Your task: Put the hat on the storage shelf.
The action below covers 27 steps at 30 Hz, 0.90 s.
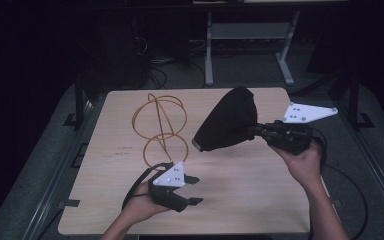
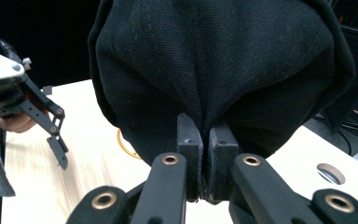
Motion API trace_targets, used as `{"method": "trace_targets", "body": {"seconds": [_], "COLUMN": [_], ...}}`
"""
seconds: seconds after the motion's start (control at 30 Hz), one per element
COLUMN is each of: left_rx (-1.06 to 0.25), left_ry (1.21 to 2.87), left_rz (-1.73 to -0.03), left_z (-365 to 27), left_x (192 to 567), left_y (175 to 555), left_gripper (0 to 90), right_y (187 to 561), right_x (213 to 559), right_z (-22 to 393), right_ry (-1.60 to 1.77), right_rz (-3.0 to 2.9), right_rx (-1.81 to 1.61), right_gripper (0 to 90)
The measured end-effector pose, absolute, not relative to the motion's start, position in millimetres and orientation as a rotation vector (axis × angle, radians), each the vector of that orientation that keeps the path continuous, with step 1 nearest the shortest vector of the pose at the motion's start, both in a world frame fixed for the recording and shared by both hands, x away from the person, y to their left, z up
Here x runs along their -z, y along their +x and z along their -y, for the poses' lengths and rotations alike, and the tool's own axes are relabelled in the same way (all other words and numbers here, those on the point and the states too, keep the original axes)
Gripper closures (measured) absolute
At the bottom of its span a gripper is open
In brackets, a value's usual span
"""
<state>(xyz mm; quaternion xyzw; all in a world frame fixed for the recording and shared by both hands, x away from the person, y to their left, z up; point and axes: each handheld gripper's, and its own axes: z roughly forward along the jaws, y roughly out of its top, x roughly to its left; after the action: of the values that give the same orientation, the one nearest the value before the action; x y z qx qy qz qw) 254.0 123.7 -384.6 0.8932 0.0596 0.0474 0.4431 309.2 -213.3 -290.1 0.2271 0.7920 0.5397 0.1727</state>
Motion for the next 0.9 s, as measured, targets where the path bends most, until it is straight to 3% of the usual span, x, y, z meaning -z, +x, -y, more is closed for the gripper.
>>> {"method": "trace_targets", "body": {"seconds": [0.9], "left_rx": [-0.127], "left_ry": [2.205], "left_rz": [-0.169], "left_z": [-128.0], "left_x": [389.7], "left_y": [254.1], "left_gripper": [37.0], "right_y": [333.7], "right_x": [261.3], "right_z": [158.5], "right_ry": [0.543], "right_rz": [-2.311], "right_rx": [-1.54], "right_gripper": [86.1]}}
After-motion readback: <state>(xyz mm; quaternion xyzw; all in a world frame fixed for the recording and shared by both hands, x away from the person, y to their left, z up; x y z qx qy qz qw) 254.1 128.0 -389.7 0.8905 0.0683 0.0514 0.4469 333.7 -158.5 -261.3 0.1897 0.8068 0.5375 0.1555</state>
